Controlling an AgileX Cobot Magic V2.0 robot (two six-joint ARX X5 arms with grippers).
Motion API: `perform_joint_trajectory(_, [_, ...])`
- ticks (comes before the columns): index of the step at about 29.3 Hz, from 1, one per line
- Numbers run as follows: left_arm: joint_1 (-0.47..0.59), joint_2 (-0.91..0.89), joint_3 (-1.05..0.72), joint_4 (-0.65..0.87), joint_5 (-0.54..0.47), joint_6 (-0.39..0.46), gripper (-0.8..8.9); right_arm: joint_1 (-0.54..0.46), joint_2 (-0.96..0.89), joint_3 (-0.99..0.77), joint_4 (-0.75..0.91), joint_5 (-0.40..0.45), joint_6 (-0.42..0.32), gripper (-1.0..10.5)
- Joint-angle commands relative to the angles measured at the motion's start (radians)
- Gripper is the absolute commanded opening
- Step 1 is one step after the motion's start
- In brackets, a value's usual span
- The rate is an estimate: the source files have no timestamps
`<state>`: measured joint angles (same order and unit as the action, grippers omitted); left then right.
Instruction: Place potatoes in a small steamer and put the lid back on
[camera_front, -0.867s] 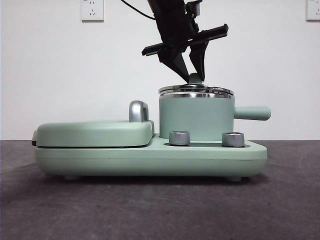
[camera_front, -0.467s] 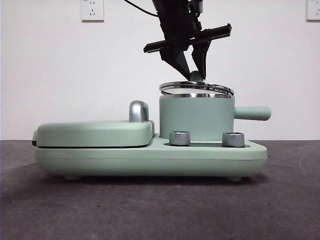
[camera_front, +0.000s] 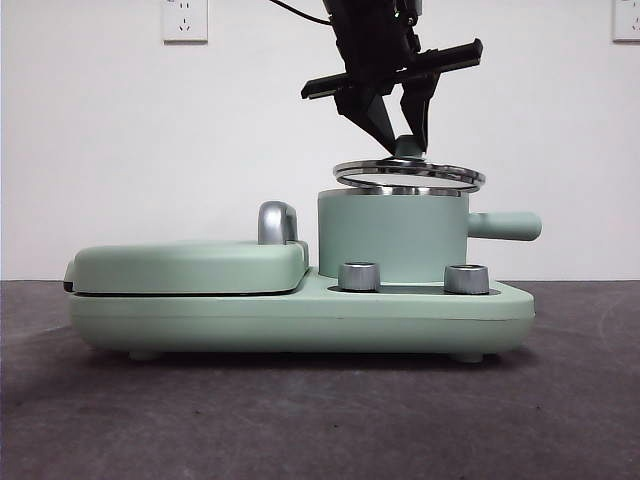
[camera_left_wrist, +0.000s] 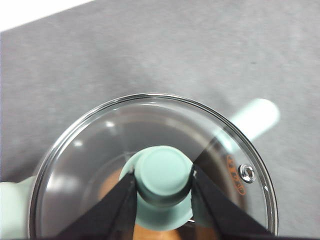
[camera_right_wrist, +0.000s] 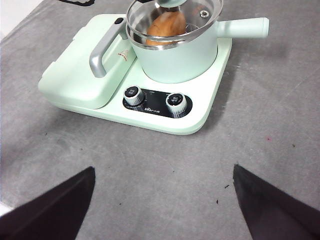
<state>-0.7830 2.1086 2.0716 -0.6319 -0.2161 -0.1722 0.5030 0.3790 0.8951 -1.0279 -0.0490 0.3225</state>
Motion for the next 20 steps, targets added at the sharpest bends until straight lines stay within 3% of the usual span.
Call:
perform_joint_trajectory(1, [-0.008, 0.020, 0.024, 0.019, -0.028, 0.003, 0.14, 0.005, 0.002, 0.008, 0.010, 0.004, 0.007, 4.4])
perform_joint_trajectory(5, [-0.005, 0.020, 0.025, 0.018, -0.028, -0.005, 0.14, 0.005, 0.002, 0.008, 0.010, 0.005, 0.008, 4.4])
perform_joint_trajectory(9, [-0.002, 0.020, 0.025, 0.019, -0.049, -0.075, 0.13, 0.005, 0.002, 0.008, 0.010, 0.005, 0.011, 4.4])
perform_joint_trajectory(20, [0.013, 0.020, 0.025, 0.002, -0.045, -0.080, 0.13, 0.005, 0.002, 0.008, 0.010, 0.006, 0.011, 4.4])
